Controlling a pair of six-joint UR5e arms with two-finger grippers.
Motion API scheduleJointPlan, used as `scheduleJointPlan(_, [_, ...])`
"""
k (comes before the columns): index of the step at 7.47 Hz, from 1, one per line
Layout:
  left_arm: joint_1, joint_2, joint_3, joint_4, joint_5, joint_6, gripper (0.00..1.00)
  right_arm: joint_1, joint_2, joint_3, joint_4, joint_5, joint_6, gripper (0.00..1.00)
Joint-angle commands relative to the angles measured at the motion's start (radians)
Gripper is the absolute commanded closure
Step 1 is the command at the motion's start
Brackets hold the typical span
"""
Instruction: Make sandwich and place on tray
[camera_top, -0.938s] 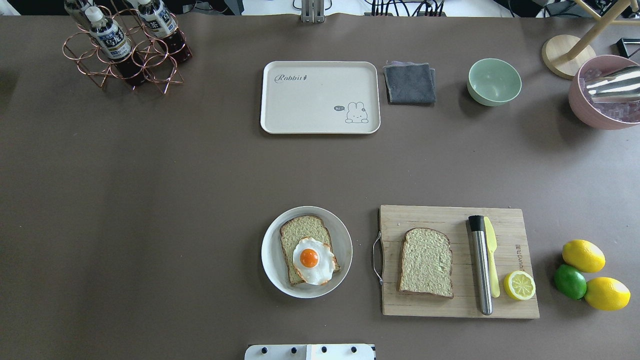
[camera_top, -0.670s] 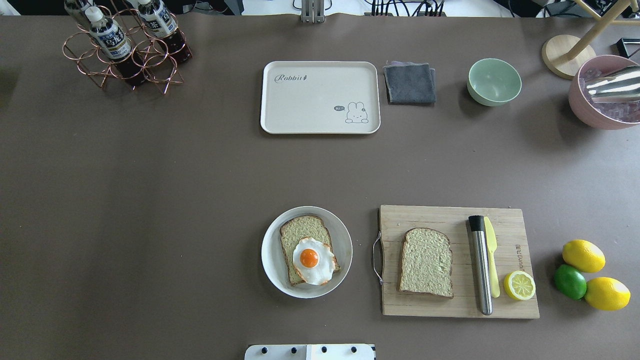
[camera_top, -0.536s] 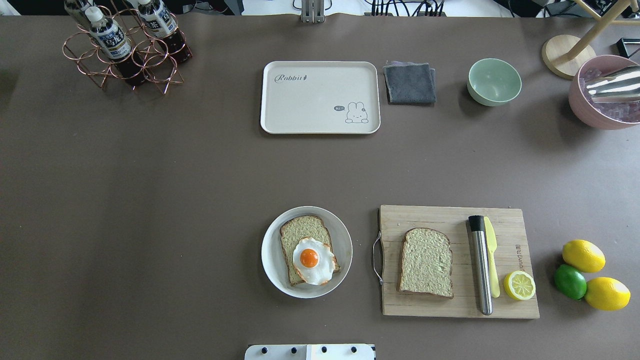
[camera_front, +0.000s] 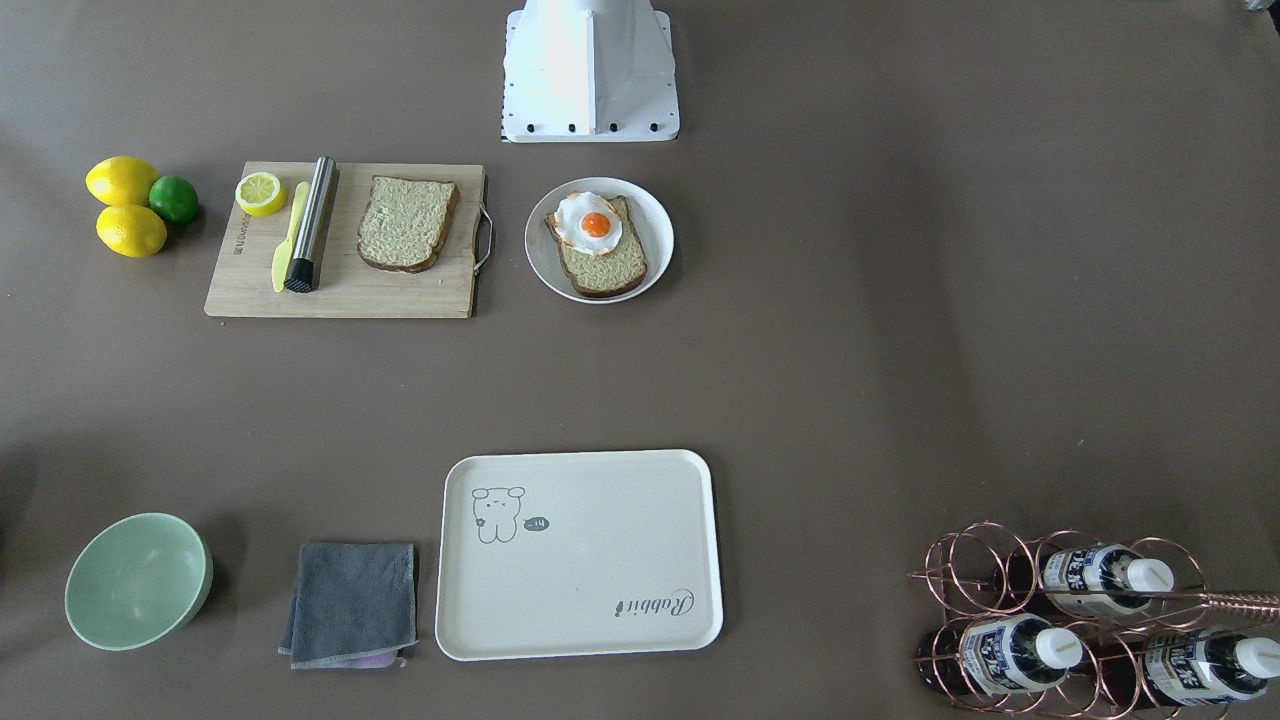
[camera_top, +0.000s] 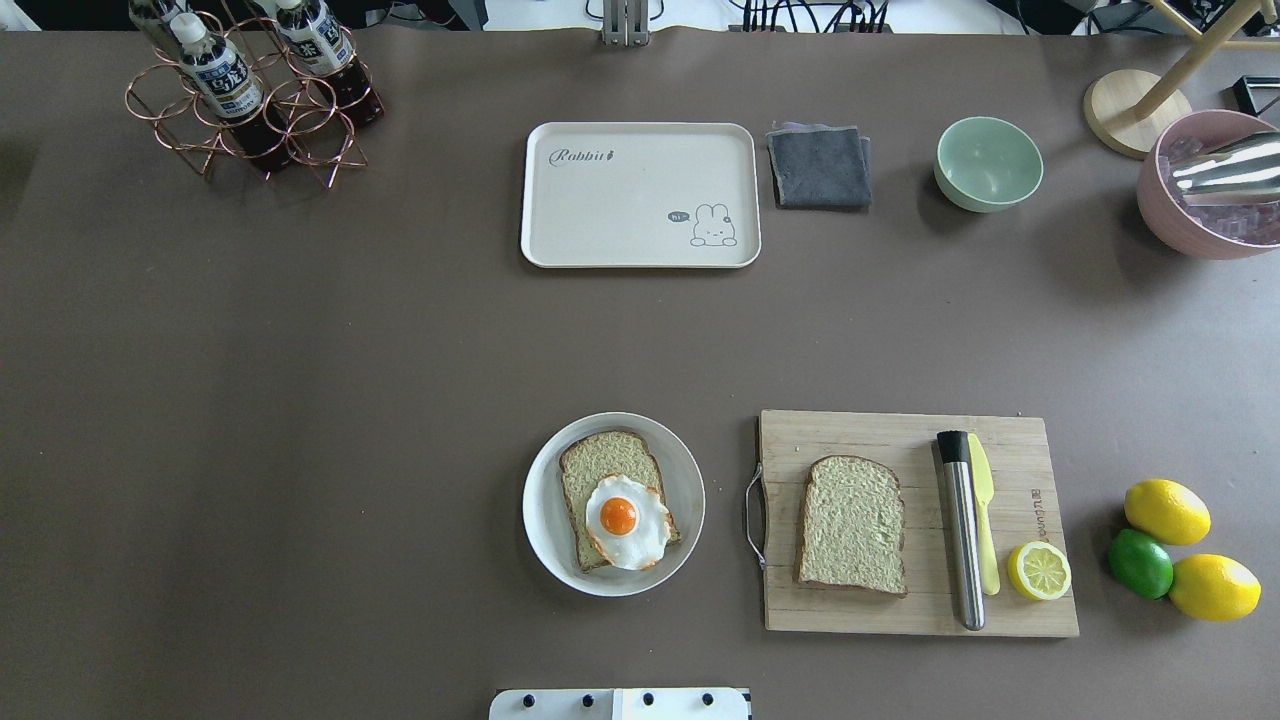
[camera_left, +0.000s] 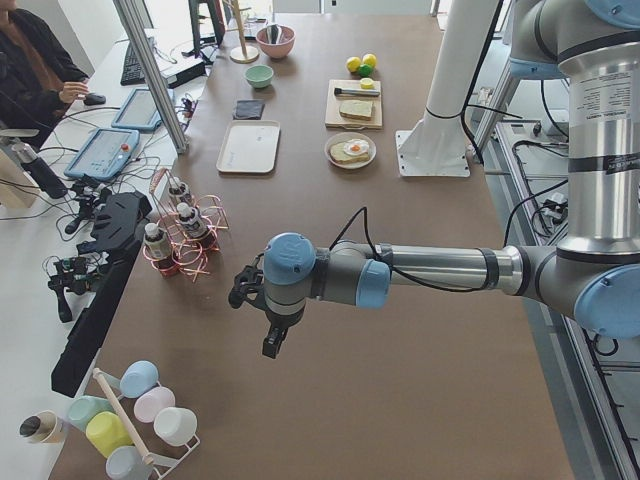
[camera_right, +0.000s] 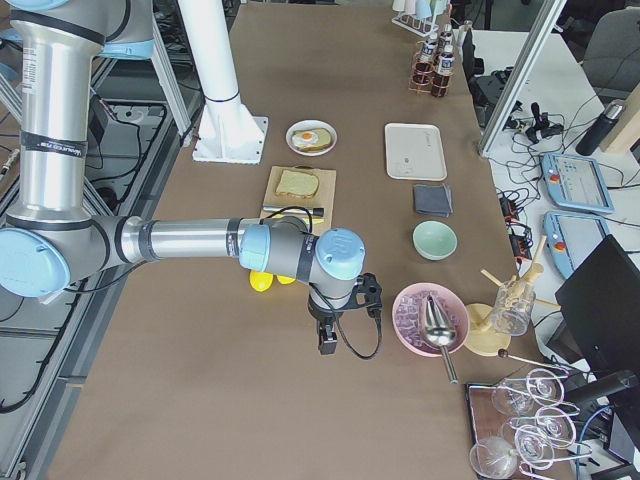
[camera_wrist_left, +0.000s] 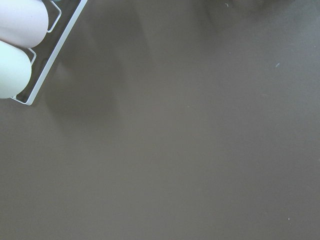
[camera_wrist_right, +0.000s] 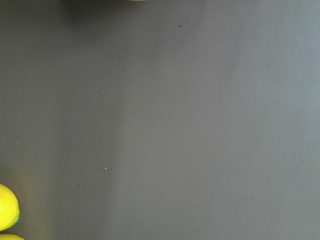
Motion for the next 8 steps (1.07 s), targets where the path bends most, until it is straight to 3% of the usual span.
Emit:
scheduleJointPlan(1, [0.001, -0.014, 0.005, 0.001, 0.0, -0.001, 0.03, 0.0, -0.004, -0.001, -0.002, -0.001, 0.0, 0.0])
scheduleJointPlan(8, [0.018, -0.025, 0.011, 0.002, 0.0, -0.003, 0.03, 0.012, -0.006, 0.002, -0.002, 0.006, -0.002, 0.0])
